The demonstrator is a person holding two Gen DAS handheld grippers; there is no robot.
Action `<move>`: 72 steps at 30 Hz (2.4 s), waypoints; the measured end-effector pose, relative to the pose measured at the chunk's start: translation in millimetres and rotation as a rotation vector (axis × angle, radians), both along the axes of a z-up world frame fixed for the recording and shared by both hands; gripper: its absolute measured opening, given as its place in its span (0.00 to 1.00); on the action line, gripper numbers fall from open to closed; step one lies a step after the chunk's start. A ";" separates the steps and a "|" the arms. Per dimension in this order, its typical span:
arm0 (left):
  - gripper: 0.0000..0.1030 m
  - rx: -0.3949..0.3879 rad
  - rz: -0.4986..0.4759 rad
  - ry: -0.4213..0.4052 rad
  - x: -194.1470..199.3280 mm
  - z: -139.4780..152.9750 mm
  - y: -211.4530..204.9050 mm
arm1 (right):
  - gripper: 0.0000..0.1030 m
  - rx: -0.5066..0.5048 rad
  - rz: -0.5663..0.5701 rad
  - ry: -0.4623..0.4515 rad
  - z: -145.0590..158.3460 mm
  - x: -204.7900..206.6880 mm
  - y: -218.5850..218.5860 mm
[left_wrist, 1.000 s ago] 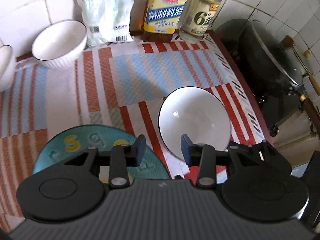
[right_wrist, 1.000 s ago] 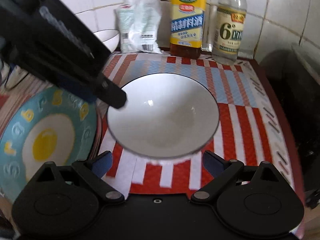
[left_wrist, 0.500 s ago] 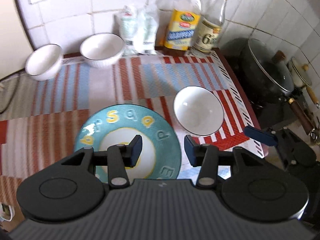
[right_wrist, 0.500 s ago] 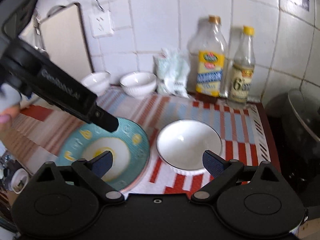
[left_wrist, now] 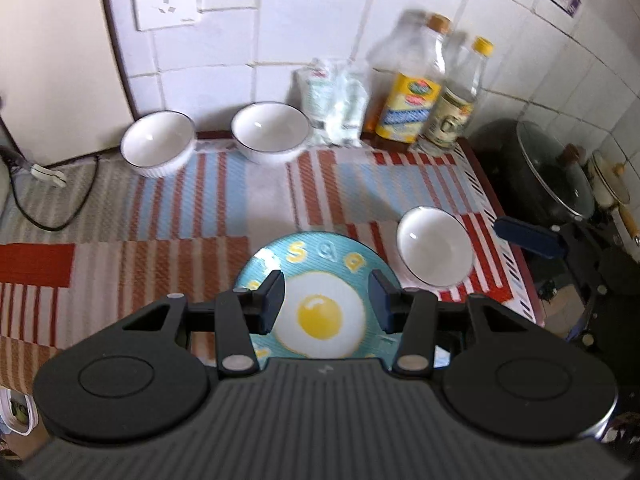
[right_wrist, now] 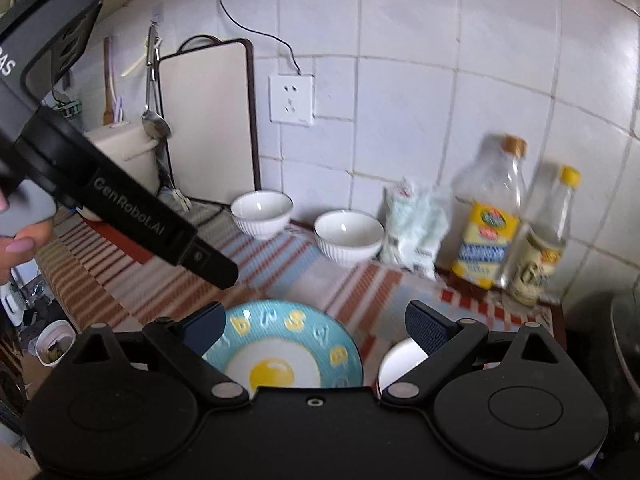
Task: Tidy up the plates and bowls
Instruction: 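Move the right gripper to the white bowls by the wall, then close the right gripper on the rim of a white bowl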
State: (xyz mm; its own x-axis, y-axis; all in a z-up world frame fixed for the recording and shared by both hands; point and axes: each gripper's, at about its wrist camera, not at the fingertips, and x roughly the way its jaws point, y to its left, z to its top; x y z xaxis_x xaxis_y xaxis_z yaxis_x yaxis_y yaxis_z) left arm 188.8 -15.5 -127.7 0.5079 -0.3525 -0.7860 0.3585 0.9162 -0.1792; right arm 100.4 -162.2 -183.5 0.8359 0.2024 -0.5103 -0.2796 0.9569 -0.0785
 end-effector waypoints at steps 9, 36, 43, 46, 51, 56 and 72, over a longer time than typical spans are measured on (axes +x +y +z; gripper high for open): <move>0.44 0.010 0.036 -0.083 64.2 4.0 38.3 | 0.94 0.076 -0.033 0.075 4.4 63.4 18.9; 0.44 0.038 -0.019 0.001 243.4 -95.0 -11.1 | 0.69 0.434 -0.430 0.241 -69.1 243.2 -21.2; 0.39 0.030 0.038 0.082 284.0 -128.9 -20.5 | 0.53 0.564 -0.459 0.367 -104.1 282.6 -37.8; 0.26 0.032 0.020 0.099 291.2 -136.2 -23.0 | 0.43 0.574 -0.480 0.405 -114.7 294.3 -37.9; 0.18 0.059 -0.036 0.086 292.0 -140.8 -29.7 | 0.30 0.542 -0.493 0.431 -120.5 301.8 -30.3; 0.21 0.072 0.002 0.127 301.5 -153.4 -31.6 | 0.27 0.528 -0.514 0.449 -122.3 307.6 -26.5; 0.14 0.031 -0.064 0.151 248.3 -127.8 -26.4 | 0.23 0.359 -0.522 0.520 -83.7 281.4 -2.5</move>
